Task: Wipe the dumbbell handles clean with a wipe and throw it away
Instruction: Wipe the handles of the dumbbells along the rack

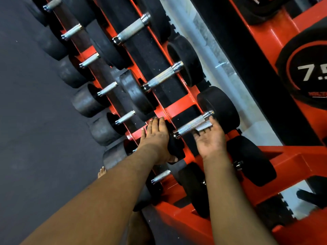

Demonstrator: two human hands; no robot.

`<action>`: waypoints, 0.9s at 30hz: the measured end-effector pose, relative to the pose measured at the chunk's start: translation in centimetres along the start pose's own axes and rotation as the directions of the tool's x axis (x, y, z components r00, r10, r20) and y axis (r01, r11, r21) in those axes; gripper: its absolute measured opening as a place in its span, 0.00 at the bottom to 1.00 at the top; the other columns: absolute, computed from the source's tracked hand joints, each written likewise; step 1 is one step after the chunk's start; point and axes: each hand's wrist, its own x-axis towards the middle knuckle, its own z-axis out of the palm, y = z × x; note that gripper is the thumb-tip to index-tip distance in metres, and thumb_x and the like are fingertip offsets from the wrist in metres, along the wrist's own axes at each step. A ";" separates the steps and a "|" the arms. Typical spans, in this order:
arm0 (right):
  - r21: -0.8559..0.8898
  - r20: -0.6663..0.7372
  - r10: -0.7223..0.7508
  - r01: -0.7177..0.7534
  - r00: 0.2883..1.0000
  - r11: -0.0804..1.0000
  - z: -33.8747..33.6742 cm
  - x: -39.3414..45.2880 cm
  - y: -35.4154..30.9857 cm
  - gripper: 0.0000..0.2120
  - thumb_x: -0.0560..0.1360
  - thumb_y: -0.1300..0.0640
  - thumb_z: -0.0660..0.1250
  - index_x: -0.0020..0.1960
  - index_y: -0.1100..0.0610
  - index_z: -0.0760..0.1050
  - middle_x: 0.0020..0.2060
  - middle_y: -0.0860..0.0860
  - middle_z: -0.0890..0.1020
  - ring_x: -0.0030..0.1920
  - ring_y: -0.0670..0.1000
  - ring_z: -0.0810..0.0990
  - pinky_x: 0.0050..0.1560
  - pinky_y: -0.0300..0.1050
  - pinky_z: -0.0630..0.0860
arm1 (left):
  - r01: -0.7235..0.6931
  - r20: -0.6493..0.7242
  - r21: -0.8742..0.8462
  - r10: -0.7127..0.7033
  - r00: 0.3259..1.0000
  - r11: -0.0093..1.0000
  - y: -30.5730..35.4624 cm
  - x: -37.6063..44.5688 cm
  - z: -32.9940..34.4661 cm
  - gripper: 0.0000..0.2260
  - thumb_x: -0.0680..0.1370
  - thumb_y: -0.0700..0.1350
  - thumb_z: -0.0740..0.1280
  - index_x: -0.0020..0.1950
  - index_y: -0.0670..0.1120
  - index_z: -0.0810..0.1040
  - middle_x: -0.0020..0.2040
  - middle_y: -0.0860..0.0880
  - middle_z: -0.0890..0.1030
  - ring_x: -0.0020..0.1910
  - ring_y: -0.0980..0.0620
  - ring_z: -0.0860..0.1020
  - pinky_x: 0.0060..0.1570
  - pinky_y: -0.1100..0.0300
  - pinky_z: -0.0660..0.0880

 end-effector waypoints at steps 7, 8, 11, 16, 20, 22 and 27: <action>-0.176 0.036 0.084 -0.076 0.996 0.982 0.3 -0.4 1.4 0.08 0.81 0.54 0.65 0.54 0.57 0.78 0.50 0.56 0.83 0.51 0.54 0.82 0.53 0.50 0.78 | -0.004 -0.002 -0.013 0.004 1.000 1.000 0.0 0.0 0.0 0.69 0.64 0.58 0.83 0.80 0.42 0.30 0.82 0.43 0.34 0.81 0.43 0.35 0.79 0.44 0.38; -0.125 0.036 0.061 -0.056 0.997 0.991 0.2 -0.2 0.9 0.09 0.81 0.53 0.64 0.55 0.57 0.78 0.51 0.56 0.83 0.52 0.54 0.82 0.55 0.51 0.78 | -0.004 0.000 -0.015 0.004 1.000 1.000 0.0 0.0 0.1 0.69 0.64 0.57 0.83 0.80 0.42 0.30 0.82 0.43 0.34 0.81 0.43 0.35 0.79 0.44 0.38; -0.167 0.029 0.068 -0.062 0.997 0.984 0.0 0.2 1.6 0.09 0.81 0.52 0.65 0.54 0.56 0.79 0.51 0.56 0.83 0.52 0.53 0.82 0.59 0.51 0.76 | -0.011 -0.001 -0.013 0.011 1.000 1.000 0.0 0.0 0.0 0.69 0.64 0.58 0.83 0.80 0.42 0.31 0.82 0.43 0.34 0.81 0.43 0.36 0.79 0.44 0.38; -0.219 0.034 0.122 -0.111 0.992 0.969 0.3 -0.1 2.2 0.07 0.81 0.55 0.65 0.52 0.57 0.78 0.45 0.55 0.84 0.45 0.52 0.83 0.50 0.48 0.79 | -0.006 -0.006 -0.013 0.005 1.000 1.000 -0.1 0.0 0.1 0.69 0.63 0.57 0.83 0.80 0.42 0.31 0.82 0.42 0.35 0.81 0.43 0.36 0.79 0.43 0.39; -0.059 0.011 0.024 -0.024 1.000 0.998 0.3 1.1 0.6 0.08 0.81 0.54 0.63 0.53 0.57 0.78 0.49 0.55 0.84 0.52 0.52 0.82 0.56 0.50 0.77 | -0.014 -0.005 -0.013 0.014 1.000 1.000 -0.1 0.0 0.1 0.69 0.63 0.58 0.83 0.80 0.42 0.31 0.82 0.42 0.35 0.81 0.43 0.36 0.79 0.43 0.39; -0.124 -0.001 0.043 -0.043 0.999 0.991 0.3 0.8 1.5 0.06 0.80 0.56 0.66 0.53 0.56 0.78 0.52 0.56 0.83 0.53 0.53 0.82 0.59 0.53 0.77 | -0.015 0.000 -0.016 0.015 1.000 1.000 0.0 -0.1 0.0 0.69 0.64 0.57 0.83 0.80 0.42 0.31 0.82 0.42 0.35 0.81 0.44 0.35 0.79 0.44 0.38; -0.098 -0.081 -0.030 0.022 0.996 0.995 1.8 0.8 -0.7 0.05 0.78 0.56 0.68 0.52 0.55 0.78 0.54 0.55 0.83 0.55 0.54 0.82 0.59 0.53 0.76 | -0.009 -0.002 -0.020 0.009 1.000 1.000 -0.1 0.0 0.0 0.69 0.64 0.57 0.83 0.81 0.42 0.31 0.82 0.43 0.34 0.81 0.44 0.35 0.78 0.45 0.37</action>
